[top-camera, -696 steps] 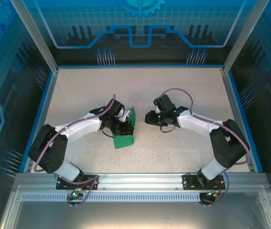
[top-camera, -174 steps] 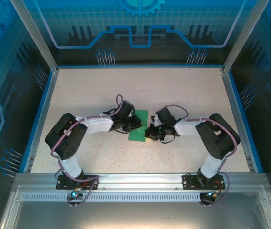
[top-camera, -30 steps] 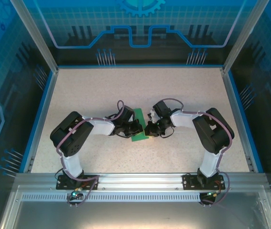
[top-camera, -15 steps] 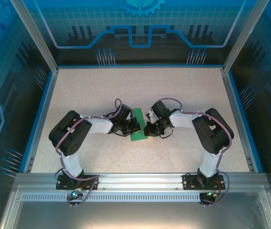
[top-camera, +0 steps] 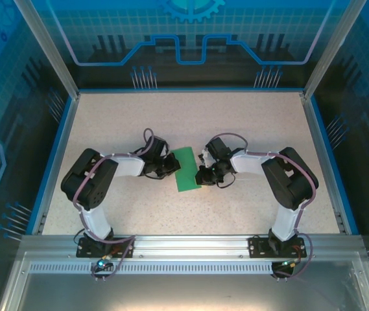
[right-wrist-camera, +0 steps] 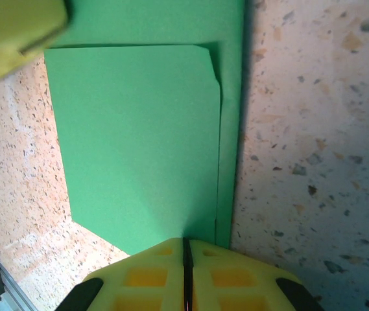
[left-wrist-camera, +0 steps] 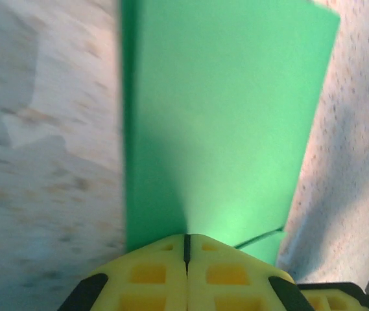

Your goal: Fold a paper plane with a square sheet of paper (pick it up from the middle)

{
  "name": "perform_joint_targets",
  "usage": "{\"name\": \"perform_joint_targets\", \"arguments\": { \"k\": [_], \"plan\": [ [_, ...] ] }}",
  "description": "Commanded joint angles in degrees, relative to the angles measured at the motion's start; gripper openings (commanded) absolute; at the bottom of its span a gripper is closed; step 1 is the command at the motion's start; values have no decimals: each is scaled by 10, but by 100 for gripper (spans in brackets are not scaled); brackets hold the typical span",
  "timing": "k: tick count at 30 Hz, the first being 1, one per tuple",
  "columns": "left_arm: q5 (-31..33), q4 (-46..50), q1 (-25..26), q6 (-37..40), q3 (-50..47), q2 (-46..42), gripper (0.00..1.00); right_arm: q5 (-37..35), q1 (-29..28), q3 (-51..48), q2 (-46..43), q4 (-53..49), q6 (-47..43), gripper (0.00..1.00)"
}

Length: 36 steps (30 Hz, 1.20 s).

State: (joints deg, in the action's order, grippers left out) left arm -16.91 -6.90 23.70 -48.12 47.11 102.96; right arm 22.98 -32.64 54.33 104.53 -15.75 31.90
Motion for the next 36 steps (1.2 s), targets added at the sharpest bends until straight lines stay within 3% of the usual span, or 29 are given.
{"name": "perform_joint_targets", "arguments": {
  "k": [1,8,12,16,21,26,36],
  "plan": [
    [83,45,-32,19,-24,-16,8,-60,-11,-35,22,-90,-4,10],
    [18,-5,-25,-1,-47,-84,9,-54,-11,-36,21,-83,2,10],
    [0,-15,9,-13,-55,-112,9,-50,-11,-36,25,-79,5,10],
    [-5,-22,56,-28,-59,-98,9,-50,-11,-36,29,-76,8,10],
    [-9,-40,75,-45,-53,-54,8,-47,-10,-36,34,-74,9,9],
    [40,35,71,-29,-21,-29,6,-48,-11,-36,36,-74,7,9],
    [100,84,36,-17,-19,-47,6,-49,-11,-36,40,-70,7,9]
  ]
}}
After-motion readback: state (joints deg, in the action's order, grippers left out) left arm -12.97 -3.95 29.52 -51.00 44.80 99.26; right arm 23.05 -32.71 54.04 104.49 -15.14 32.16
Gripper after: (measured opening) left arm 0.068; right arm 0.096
